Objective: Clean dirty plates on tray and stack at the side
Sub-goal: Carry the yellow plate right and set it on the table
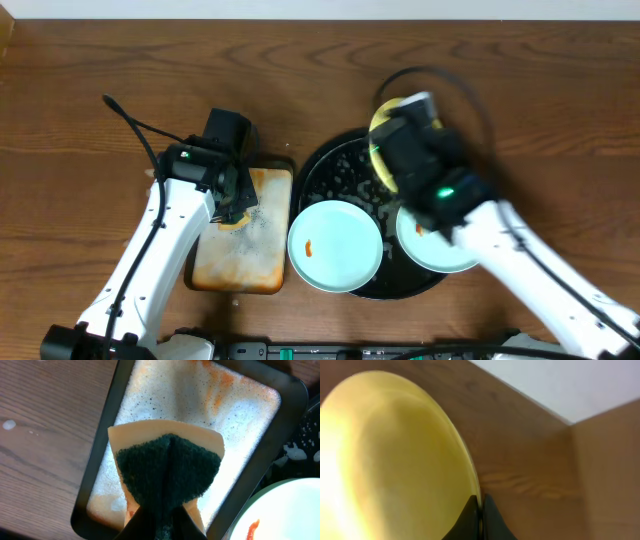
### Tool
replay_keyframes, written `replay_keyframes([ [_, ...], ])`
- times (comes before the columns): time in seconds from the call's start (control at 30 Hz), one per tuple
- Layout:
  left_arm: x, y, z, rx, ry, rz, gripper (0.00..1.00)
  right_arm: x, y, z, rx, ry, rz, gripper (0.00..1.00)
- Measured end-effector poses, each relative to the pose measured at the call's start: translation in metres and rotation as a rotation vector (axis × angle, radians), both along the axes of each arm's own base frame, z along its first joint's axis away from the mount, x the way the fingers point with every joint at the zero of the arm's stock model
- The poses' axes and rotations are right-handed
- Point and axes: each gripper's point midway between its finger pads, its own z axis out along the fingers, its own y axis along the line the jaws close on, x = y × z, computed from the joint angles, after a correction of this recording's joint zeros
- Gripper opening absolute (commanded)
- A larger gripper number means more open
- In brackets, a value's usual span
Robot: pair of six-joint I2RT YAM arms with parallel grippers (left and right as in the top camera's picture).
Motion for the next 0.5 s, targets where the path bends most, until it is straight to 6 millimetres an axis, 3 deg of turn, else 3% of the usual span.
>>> replay_keyframes([
  [0.13,0.000,0.000,0.000,0.000,0.000,0.000,0.13,0.006,-0.047,0.021,0.266,-0.018,-0.113,0.01],
  [0.23,0.000,0.000,0.000,0.000,0.000,0.000,0.13,0.004,-0.092,0.025,0.424,-0.017,-0.228,0.01],
  [0.5,0.001,0.000,0.000,-0.001,-0.002,0.000,0.13,-0.012,-0.199,-0.015,0.657,0.031,-0.598,0.01],
])
